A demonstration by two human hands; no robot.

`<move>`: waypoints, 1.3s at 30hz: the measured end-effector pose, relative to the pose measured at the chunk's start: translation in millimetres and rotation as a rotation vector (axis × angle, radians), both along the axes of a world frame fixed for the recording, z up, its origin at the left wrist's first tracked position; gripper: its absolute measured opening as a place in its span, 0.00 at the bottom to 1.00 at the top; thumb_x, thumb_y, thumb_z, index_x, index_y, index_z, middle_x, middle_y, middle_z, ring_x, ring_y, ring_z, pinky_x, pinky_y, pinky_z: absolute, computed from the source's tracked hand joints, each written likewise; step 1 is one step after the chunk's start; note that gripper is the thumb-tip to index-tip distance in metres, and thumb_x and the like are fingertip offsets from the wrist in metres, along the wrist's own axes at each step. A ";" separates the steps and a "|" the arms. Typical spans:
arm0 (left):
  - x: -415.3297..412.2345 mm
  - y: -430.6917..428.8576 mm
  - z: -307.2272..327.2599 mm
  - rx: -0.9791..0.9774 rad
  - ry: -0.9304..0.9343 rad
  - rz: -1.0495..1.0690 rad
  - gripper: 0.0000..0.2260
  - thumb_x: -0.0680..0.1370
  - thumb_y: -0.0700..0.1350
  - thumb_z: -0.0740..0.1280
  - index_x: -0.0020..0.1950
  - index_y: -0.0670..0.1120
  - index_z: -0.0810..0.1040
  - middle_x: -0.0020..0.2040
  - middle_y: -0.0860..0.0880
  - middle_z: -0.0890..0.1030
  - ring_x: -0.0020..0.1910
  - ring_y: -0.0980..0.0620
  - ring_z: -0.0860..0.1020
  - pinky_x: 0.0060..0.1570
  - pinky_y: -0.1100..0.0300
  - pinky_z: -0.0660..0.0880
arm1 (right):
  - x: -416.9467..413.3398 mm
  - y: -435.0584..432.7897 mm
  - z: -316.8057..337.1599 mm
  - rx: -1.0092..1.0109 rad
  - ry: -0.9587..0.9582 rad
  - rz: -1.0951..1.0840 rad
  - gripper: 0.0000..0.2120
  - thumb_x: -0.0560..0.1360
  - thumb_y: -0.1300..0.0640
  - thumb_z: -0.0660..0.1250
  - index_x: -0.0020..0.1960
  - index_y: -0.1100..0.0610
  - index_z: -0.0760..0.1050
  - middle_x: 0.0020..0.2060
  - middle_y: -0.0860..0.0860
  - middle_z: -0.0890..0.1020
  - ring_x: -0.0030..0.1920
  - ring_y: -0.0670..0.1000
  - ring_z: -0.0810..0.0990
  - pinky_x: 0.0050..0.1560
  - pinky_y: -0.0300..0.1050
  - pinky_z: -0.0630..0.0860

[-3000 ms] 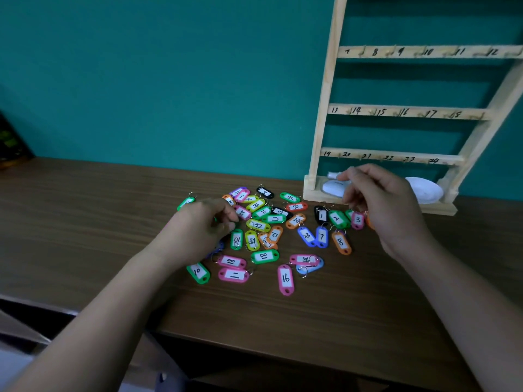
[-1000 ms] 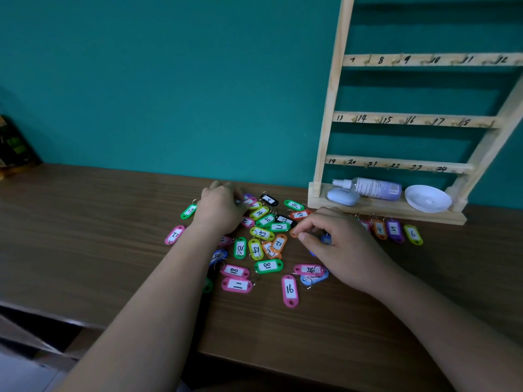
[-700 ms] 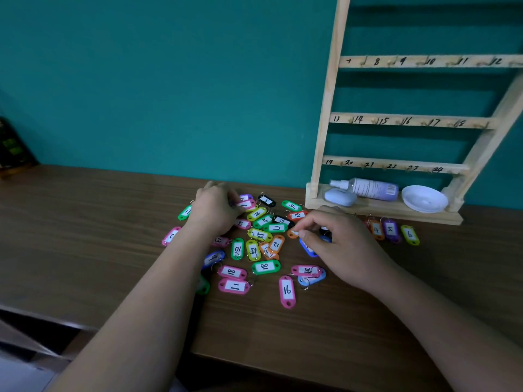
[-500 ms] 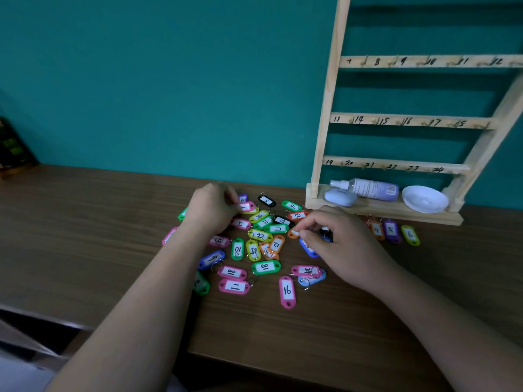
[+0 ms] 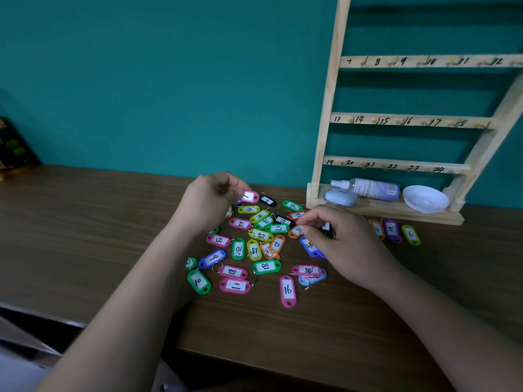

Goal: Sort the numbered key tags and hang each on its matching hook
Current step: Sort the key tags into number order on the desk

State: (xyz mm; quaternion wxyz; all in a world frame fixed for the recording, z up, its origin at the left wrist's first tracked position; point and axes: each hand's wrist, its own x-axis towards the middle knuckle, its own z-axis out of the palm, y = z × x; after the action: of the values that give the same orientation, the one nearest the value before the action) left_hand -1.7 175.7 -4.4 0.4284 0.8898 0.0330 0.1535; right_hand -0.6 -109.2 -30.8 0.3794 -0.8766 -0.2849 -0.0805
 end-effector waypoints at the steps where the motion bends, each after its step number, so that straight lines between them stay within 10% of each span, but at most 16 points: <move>1: -3.7 -3.4 0.7 -0.008 0.001 -0.037 0.06 0.82 0.46 0.72 0.49 0.57 0.86 0.45 0.60 0.87 0.47 0.63 0.84 0.48 0.61 0.77 | -0.4 0.2 0.1 0.018 0.009 0.000 0.07 0.82 0.52 0.71 0.58 0.44 0.83 0.48 0.37 0.83 0.55 0.37 0.79 0.52 0.33 0.73; 8: -29.7 -44.8 -1.1 -0.084 0.016 -0.144 0.08 0.75 0.46 0.81 0.48 0.54 0.84 0.42 0.54 0.87 0.42 0.53 0.85 0.50 0.49 0.83 | -2.0 1.4 -1.6 0.046 0.022 0.010 0.11 0.80 0.43 0.71 0.62 0.40 0.80 0.50 0.35 0.83 0.56 0.36 0.80 0.49 0.31 0.70; 16: -43.1 -74.3 -7.4 -0.071 -0.095 -0.181 0.08 0.77 0.40 0.77 0.49 0.52 0.84 0.43 0.56 0.86 0.43 0.59 0.84 0.44 0.66 0.78 | -0.9 0.4 -0.2 0.057 0.027 0.046 0.03 0.79 0.47 0.74 0.53 0.41 0.84 0.47 0.34 0.84 0.51 0.36 0.82 0.49 0.27 0.74; 22: -49.5 -85.1 -12.8 -0.165 -0.146 -0.240 0.14 0.77 0.29 0.72 0.54 0.48 0.82 0.47 0.54 0.88 0.48 0.57 0.86 0.53 0.59 0.83 | -0.9 -5.4 4.9 0.071 -0.029 0.060 0.04 0.81 0.45 0.72 0.49 0.42 0.84 0.43 0.38 0.85 0.47 0.40 0.82 0.43 0.27 0.70; 32: -54.9 -34.3 -8.8 -0.081 -0.024 -0.227 0.10 0.79 0.39 0.75 0.52 0.54 0.84 0.47 0.54 0.87 0.49 0.53 0.86 0.57 0.47 0.83 | 8.5 -14.7 8.7 0.140 0.012 -0.016 0.06 0.82 0.44 0.70 0.53 0.40 0.86 0.47 0.37 0.86 0.52 0.39 0.83 0.48 0.38 0.74; 39: -63.2 25.5 2.2 0.058 0.078 -0.129 0.08 0.78 0.42 0.77 0.50 0.55 0.86 0.45 0.56 0.88 0.46 0.57 0.85 0.51 0.57 0.79 | 10.9 -18.0 8.6 0.183 0.111 -0.010 0.03 0.81 0.47 0.73 0.49 0.42 0.85 0.43 0.40 0.86 0.47 0.41 0.84 0.48 0.45 0.76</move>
State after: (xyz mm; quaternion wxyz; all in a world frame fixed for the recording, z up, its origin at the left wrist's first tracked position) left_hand -64.9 201.3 -2.2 0.4097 0.9075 -0.0123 0.0915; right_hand 10.3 -127.3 -22.3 0.4728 -0.8427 -0.2506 -0.0593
